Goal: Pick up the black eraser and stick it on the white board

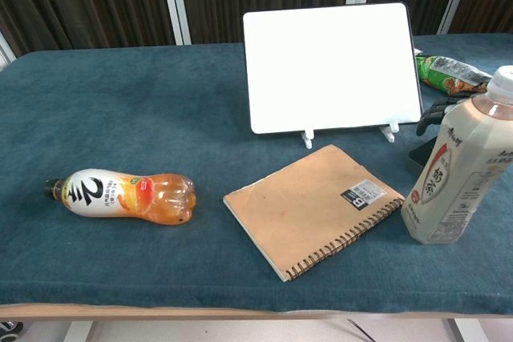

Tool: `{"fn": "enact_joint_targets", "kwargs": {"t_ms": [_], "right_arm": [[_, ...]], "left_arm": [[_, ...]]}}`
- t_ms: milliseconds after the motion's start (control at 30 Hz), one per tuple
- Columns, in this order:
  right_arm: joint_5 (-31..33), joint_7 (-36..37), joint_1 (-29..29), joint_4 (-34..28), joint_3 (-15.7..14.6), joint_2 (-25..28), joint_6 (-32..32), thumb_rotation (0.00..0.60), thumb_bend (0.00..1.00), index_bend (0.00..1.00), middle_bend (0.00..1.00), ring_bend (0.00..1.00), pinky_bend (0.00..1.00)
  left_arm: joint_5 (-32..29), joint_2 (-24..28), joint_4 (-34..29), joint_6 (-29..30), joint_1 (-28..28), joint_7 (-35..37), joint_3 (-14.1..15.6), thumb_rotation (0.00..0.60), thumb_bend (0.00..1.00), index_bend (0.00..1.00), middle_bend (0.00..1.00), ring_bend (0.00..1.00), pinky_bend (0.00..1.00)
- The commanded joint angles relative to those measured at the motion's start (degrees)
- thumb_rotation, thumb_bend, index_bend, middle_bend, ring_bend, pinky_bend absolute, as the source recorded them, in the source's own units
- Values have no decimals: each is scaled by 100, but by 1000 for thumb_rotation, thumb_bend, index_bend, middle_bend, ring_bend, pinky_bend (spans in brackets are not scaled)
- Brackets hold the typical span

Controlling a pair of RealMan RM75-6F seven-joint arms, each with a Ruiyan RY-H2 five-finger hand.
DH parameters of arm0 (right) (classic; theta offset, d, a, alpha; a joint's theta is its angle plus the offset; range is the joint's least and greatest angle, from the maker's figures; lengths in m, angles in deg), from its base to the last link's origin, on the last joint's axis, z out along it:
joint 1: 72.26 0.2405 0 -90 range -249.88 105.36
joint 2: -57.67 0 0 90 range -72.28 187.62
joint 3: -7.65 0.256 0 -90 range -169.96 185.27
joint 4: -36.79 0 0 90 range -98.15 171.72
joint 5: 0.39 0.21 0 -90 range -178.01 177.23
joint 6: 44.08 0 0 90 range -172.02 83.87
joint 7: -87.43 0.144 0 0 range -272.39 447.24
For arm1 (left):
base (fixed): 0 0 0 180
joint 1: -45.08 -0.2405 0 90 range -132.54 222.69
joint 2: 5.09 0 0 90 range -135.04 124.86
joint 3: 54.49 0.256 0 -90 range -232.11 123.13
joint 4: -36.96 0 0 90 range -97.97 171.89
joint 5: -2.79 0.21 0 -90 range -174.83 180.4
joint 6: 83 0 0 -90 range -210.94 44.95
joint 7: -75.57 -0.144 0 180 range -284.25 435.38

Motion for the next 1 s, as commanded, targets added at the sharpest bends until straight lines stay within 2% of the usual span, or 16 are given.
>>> {"fn": "enact_joint_targets", "kwargs": {"t_ms": [33,267,567,1000], "right_arm": [[4,16,10,15,-11,-15,0,600,158,237,118,0,0],[26,84,50,137,-4,-90,13,600,211,283,154,6,0],[89,89,79,238,-6,-161,34,600,234,367,215,64,0],[-13,145,45,426,-51,-282,200,600,242,663,384,241,56]], "left_arm": [[-4,-3,5,1,-1,7,-2,600,324,0,0,0,148],[-34,11,16,21,-15,31,-16,600,323,0,0,0,149],[-30,15,21,29,-11,56,-27,600,323,0,0,0,148],[-19,-2,31,30,-8,25,-28,600,323,0,0,0,149]]}}
